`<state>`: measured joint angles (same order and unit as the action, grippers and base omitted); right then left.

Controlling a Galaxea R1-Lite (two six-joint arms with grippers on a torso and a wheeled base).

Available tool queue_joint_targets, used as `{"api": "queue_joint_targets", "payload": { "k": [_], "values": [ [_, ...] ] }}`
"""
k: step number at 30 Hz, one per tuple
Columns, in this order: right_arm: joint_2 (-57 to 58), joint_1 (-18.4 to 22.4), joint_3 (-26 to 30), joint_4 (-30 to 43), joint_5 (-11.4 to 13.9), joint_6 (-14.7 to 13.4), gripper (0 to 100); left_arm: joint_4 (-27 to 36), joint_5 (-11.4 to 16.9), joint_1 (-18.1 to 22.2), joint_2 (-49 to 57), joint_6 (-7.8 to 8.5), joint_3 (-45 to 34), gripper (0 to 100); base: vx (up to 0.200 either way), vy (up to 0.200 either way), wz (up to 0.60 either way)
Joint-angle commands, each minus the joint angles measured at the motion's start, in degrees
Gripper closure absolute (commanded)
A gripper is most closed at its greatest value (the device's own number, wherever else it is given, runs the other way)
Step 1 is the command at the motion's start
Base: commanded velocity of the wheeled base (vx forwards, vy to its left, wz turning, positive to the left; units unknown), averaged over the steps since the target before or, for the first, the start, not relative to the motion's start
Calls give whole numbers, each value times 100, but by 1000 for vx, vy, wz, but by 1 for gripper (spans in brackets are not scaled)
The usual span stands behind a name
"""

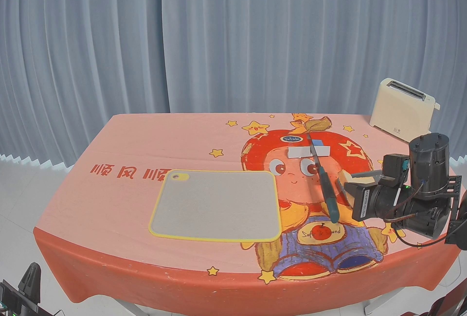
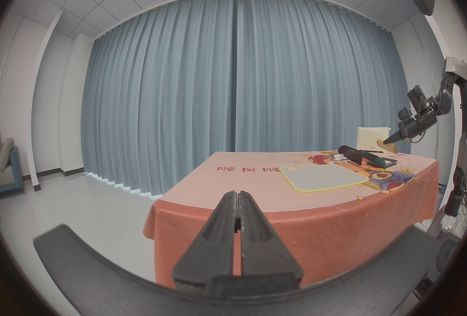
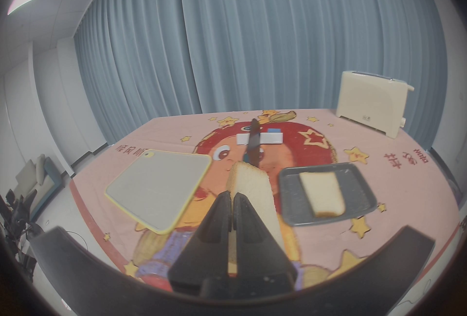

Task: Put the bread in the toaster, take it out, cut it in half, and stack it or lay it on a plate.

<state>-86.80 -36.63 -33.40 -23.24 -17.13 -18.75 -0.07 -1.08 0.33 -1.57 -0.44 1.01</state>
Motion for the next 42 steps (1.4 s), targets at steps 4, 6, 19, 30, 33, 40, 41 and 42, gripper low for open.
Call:
{"api": "queue_joint_targets", "payload": {
  "k": [4,6,19,30,33,40,41,42],
  "values": [
    [22,464,-70,-6,8,416,100,-1,21,2,-10,9,-101,100,0,0,0],
    [-21,675,-140,-14,8,653,100,-1,21,2,-10,9,-101,100,0,0,0],
    [-681,1062,-263,-14,87,952,100,-1,21,2,-10,9,-101,100,0,0,0],
    [-1059,1123,-202,-410,87,970,100,-1,21,2,-10,9,-101,100,0,0,0],
    [-1138,1185,-202,-410,78,978,100,-1,21,2,-10,9,-101,100,0,0,0],
    [-1199,1237,-202,-410,78,1040,100,-1,21,2,-10,9,-101,100,0,0,0],
    [-1226,1246,-202,-419,78,1040,100,-1,21,2,-10,9,-101,100,0,0,0],
    [-1252,1255,-202,-419,78,1040,100,-1,21,2,-10,9,-101,100,0,0,0]
  ]
}}
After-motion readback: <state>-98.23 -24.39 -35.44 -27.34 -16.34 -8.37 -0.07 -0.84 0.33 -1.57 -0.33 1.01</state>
